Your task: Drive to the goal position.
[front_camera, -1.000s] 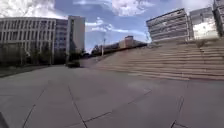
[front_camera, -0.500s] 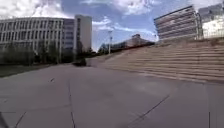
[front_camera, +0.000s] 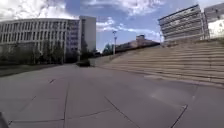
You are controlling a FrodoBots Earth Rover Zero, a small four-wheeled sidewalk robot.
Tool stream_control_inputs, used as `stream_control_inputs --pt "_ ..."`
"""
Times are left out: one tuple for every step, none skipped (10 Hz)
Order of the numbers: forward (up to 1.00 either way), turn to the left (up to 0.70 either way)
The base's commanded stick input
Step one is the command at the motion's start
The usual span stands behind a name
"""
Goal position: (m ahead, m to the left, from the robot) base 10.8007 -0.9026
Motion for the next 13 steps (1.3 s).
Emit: stream_control_inputs --pt "0.70 0.07" --pt "0.70 0.14" --pt "0.70 0.14" --pt "0.70 0.14" --pt "0.70 0.14" --pt "0.70 0.14" --pt "0.70 0.14" --pt "0.70 0.14" --pt "0.70 0.14" --pt "0.70 0.14" --pt "0.70 0.14" --pt "0.70 0.14" --pt "0.70 0.14"
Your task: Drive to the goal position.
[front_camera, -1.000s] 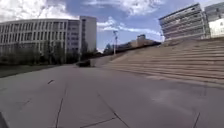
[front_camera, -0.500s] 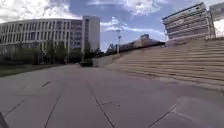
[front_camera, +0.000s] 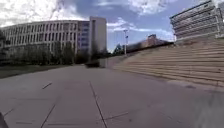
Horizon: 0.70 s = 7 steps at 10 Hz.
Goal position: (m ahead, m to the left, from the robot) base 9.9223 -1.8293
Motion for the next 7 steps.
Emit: stream_control_inputs --pt "0.70 0.14" --pt "0.70 0.14" --pt "0.70 0.14" --pt "0.70 0.14" --pt "0.70 0.14" --pt "0.70 0.14" --pt "0.70 0.14"
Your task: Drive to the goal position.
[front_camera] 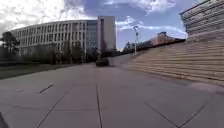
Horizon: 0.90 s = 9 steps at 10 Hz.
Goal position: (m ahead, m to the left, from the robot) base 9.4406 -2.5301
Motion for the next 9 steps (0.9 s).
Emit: stream_control_inputs --pt "0.70 0.14" --pt "0.70 0.14" --pt "0.70 0.11" --pt "0.70 0.00" --pt "0.70 0.00" --pt "0.70 0.00" --pt "0.70 0.00" --pt "0.70 0.00" --pt "0.70 0.14"
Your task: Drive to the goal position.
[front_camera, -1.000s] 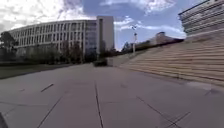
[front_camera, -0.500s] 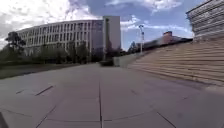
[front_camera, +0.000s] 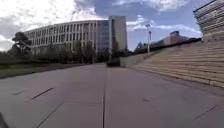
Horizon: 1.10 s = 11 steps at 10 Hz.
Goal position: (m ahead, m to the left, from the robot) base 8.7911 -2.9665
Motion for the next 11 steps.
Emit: stream_control_inputs --pt "0.70 0.14" --pt "0.70 0.14" --pt "0.70 0.14" --pt "0.70 0.14" --pt "0.70 0.14" --pt "0.70 0.14" --pt "0.70 0.13" --pt "0.70 0.05" --pt "0.70 0.00" --pt "0.70 0.00" --pt "0.70 0.00"
